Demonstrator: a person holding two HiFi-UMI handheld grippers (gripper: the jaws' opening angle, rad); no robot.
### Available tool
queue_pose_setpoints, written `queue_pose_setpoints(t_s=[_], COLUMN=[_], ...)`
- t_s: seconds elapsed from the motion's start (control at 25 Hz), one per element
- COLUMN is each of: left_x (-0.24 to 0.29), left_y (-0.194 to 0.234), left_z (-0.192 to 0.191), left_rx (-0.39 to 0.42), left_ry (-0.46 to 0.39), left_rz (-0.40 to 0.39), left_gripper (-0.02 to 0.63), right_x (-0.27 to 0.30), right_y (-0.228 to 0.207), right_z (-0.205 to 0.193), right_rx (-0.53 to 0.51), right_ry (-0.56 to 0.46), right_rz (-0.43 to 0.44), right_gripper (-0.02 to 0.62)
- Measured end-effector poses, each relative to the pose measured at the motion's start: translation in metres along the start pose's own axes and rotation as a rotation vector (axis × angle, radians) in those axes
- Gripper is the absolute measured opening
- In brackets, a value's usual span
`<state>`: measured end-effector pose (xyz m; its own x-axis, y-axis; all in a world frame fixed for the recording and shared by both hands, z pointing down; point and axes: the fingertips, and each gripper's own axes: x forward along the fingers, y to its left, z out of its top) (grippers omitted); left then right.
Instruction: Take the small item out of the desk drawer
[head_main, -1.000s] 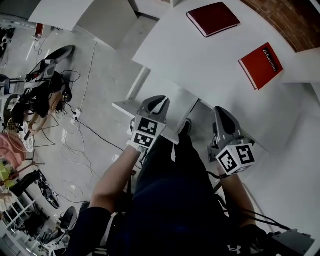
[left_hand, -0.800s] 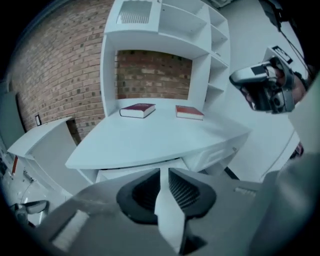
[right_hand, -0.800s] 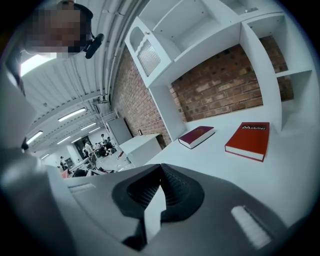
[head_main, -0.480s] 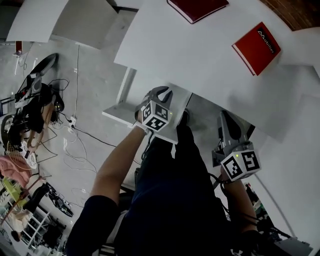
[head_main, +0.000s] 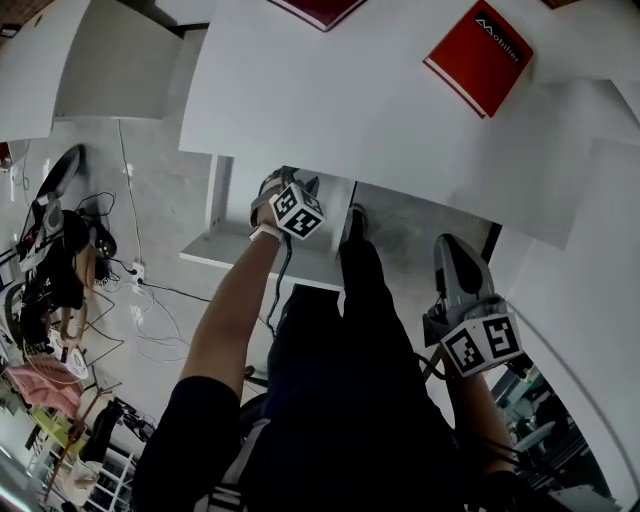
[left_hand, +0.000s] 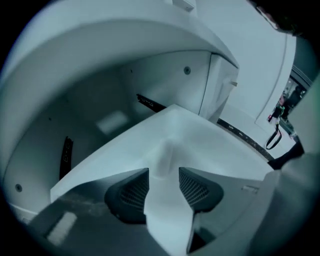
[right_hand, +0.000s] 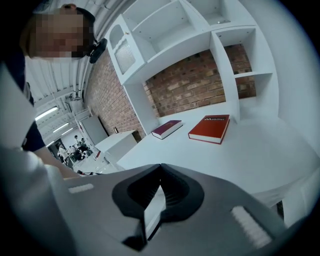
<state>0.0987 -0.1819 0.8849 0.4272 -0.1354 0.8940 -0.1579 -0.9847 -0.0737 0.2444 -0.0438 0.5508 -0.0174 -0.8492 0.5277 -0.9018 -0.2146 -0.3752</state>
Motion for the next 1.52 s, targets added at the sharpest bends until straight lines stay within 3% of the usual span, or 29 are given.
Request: queue_pose_setpoints(t_s=[0.28,0.4,0.48,0.56,0.84,1.16,1.32,1.52], left_x=[0.029,0.044,0.046,0.042,-0.002,-0.078,-0.124,-0.196], left_y=[0.003,0.005,0.008,0.007,-0.007,-0.002,0.016,0.032], left_z=[0.008,-0.008,-0.014,-0.015,-0.028,-0.054,-0.055,-0.033], left_rx=[0.067,0.081,0.069,0.045,-0.013,-0.004,-0.089,-0.260], left_ry=[0.039,0.111,0.143,0.139,0.117,0.085,0.038,-0.104], left_rz=[0.003,0.010,0.021,0.015,-0.025,0.014,0.081,0.169], left_gripper=[0.202,0.202,0.151,0.142,0.138,0.138,0.138,0.137], right_x=[-0.008,-0.005,-0.001,0.002,0.022,0.047,0.054,0.052], right_y=[-0.005,-0.001,0.002,0.004,0.036,0.094,0.113,0.137], right_z=[-0.020,-0.025,-0.027,-0.027,-0.020,-0.003,0.007,0.022], right_rx=[0.028,0.029,0.025,0.019,-0.023,-0.099,-0.136,-0.177], right_ry=[0.027,0.040,0.046,0.051,0.055,0.034,0.020,-0.005], right_rz=[-0.029,-0.018,-0.008,0.005,0.110,0.272,0.341,0.399], right_gripper=[0.003,0.003,0.002,0.003,0.003,0.003,0.003,0.003])
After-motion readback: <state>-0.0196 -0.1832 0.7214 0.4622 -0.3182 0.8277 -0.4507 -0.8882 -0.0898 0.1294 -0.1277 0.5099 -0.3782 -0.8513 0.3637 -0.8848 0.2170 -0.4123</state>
